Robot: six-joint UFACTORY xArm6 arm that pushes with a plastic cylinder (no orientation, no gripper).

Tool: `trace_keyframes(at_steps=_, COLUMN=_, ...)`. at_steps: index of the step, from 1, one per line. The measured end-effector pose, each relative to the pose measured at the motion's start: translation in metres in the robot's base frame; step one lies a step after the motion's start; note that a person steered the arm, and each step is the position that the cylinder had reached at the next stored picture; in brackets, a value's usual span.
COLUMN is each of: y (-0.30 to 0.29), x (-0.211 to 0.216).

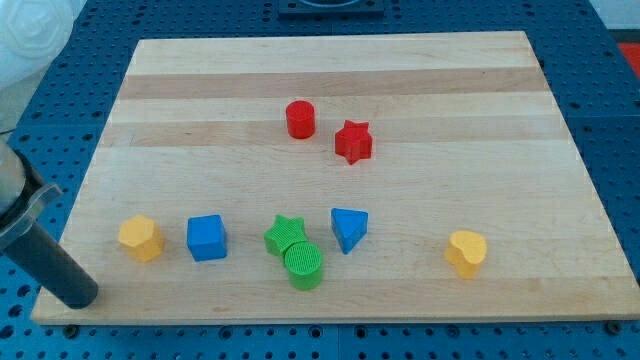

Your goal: Push yellow hexagon to the blue cube

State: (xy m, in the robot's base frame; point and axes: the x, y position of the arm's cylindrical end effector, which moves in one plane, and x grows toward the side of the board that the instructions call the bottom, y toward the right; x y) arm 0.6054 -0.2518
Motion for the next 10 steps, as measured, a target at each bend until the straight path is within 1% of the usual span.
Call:
trace_keyframes(at_steps=1, y=0.022, x=0.000)
trace_keyframes(at_steps=2, y=0.021, x=-0.016)
trace_keyframes(at_steps=3, y=0.007, x=-0.060)
trace_keyframes(at_steps=4, y=0.004, x=-0.068)
trace_keyframes(at_steps=5, y=-0.005, x=-0.032)
trace_keyframes(at_steps=6, y=0.019, x=-0.029)
trace_keyframes(at_steps=8, y=0.024, x=-0.116)
trace_keyframes(at_steps=9, y=0.024, x=-0.107)
trace_keyframes(at_steps=10, y=0.024, x=-0.077)
